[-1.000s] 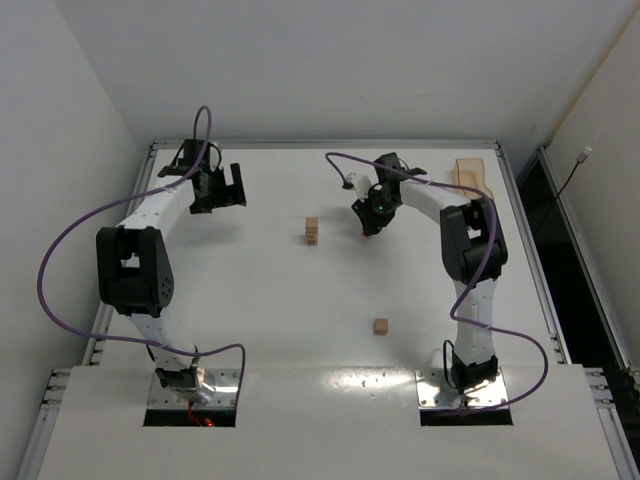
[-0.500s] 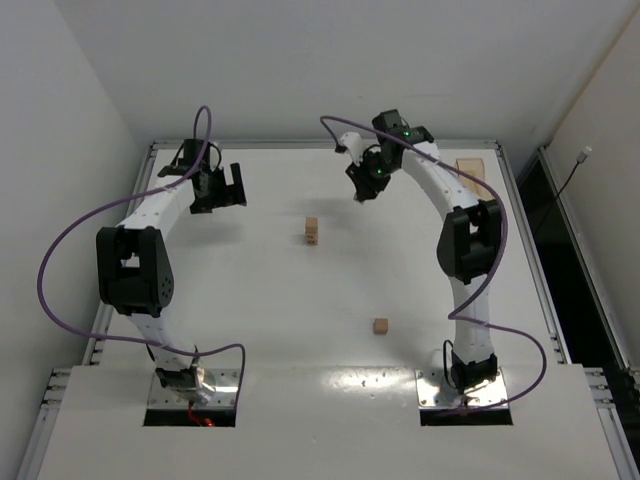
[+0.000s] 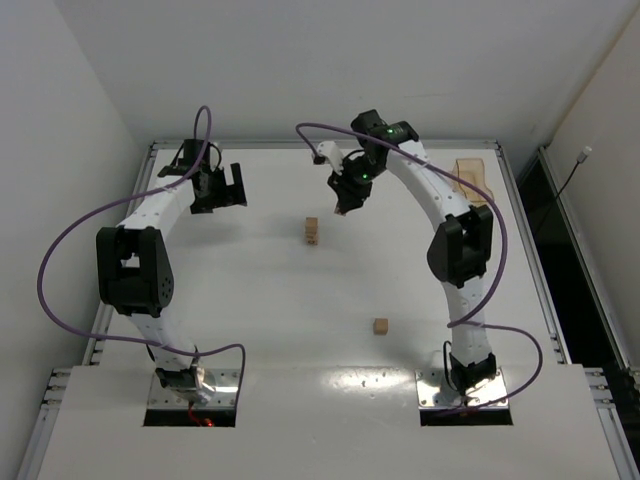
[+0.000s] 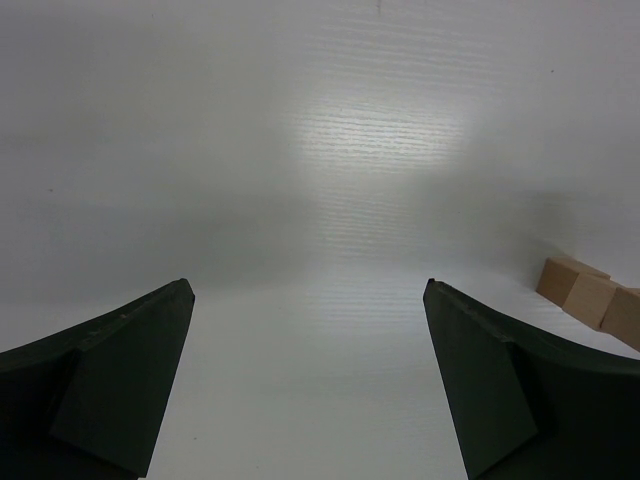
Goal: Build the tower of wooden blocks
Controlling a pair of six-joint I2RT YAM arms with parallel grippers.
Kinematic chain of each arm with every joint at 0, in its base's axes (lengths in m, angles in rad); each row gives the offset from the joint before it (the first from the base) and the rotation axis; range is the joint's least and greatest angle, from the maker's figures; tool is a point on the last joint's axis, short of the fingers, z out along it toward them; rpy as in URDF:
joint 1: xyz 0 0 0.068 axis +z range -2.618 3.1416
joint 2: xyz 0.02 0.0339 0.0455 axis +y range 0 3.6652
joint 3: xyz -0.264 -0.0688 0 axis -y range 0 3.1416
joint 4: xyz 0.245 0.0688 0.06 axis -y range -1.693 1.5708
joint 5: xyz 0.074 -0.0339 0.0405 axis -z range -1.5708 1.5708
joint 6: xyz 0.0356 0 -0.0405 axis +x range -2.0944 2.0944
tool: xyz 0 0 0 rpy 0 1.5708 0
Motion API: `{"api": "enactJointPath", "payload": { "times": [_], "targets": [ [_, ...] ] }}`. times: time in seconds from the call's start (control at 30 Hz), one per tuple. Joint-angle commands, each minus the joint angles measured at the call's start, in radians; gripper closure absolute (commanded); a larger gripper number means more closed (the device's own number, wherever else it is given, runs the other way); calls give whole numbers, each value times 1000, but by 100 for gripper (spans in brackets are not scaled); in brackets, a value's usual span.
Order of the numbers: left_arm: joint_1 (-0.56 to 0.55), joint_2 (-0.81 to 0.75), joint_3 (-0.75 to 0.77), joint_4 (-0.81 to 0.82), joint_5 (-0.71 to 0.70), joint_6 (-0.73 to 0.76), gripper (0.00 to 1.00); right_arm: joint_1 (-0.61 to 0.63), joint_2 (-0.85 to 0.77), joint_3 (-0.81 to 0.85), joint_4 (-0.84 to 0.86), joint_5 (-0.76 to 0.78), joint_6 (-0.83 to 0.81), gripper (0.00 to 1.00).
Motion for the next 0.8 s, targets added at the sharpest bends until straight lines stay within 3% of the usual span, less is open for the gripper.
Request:
{"api": "enactJointPath", "payload": {
  "times": [0.0, 0.77],
  "targets": [
    [8, -2, 13, 29, 12, 8, 0, 41, -10, 67, -23, -79, -51, 100],
    [8, -20, -18, 38, 12, 8, 0, 175, 108, 186, 10, -24, -60, 100]
  ]
}}
